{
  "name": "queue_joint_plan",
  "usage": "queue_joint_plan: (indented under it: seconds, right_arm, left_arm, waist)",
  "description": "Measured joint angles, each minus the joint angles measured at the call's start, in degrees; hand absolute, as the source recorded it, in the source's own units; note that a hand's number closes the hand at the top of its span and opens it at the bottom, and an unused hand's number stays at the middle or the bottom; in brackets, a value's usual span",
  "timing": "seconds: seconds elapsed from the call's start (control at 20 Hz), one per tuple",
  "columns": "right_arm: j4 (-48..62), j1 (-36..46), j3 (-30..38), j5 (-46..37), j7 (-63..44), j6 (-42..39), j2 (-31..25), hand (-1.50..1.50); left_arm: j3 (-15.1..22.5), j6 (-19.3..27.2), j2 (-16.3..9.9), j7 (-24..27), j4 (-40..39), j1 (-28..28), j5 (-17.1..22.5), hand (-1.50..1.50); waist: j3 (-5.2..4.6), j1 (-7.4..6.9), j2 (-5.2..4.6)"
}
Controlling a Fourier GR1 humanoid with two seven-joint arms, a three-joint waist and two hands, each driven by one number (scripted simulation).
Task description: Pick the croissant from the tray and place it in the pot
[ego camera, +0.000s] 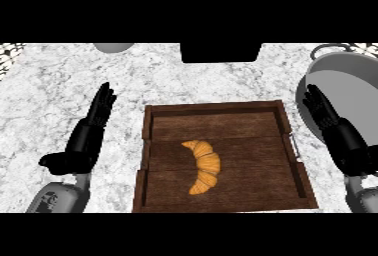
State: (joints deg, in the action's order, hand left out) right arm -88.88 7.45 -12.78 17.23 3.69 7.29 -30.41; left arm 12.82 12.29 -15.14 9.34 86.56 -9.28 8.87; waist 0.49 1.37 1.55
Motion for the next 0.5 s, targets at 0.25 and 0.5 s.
queue_joint_plan:
  seconds: [0.25, 0.5]
  right_arm:
    - [-1.38, 9.40, -1.58, 7.12, 0.84, -12.61, 0.95, 1.50]
    - [3.51, 19.59, -2.59, 0.18, 8.17, -20.97, -3.68, -1.50]
  left_arm:
    - [-1.91, 0.45, 0.08, -1.16, 0.30, -3.16, 0.76, 0.00]
    - [-4.33, 0.49, -0.10, -4.67, 0.33, -5.84, 3.21, 0.00]
  waist:
    - [-0.20, -4.17, -1.57]
    - [-0.42, -6.45, -2.28]
